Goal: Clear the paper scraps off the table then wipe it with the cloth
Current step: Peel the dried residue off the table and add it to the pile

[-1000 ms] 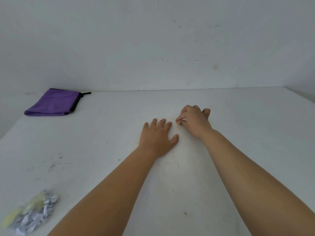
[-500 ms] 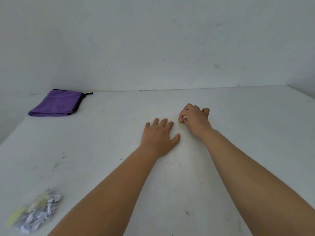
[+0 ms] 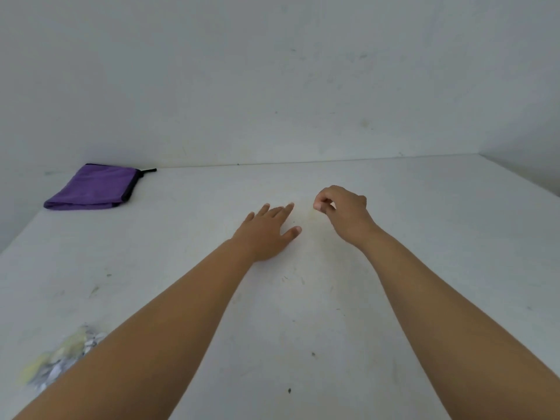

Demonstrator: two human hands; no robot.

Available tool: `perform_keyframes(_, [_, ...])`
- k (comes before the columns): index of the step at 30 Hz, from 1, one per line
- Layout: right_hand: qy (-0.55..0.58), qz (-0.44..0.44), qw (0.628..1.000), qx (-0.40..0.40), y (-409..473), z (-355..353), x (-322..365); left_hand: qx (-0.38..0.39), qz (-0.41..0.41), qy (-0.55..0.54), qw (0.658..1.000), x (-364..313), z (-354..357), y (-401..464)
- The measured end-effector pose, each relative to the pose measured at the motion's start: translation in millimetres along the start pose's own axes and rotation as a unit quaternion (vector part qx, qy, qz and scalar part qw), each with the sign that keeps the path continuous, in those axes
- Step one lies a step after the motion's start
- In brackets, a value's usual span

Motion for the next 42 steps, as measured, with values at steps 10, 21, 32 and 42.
perform_keyframes(10, [0.158,0.006,0.987,0.035,-40,-8,69,-0.152,-0.009,-0.267,0.952,15,-70,-74])
perform_keyframes(21, [0.238,-0.013,0.964,0.117,-73,31,153,-0.198,-0.032,-0.287,0.937,70,-107,-151])
perform_keyframes(32, [0.301,-0.017,0.940,0.160,-91,69,207,-0.196,-0.046,-0.273,0.941,107,-122,-200])
perform_keyframes(42, [0.380,0.003,0.913,0.147,-101,97,237,-0.165,-0.064,-0.331,0.927,129,-122,-229])
Point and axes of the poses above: each hand's wrist, its own y-axis towards the middle knuckle, its own z-axis out of the palm, x = y × z, the point moved 9 cm from there along y, towards the middle knuckle, and after that the axes turned 7 degrees about y, right-handed, at the moved point
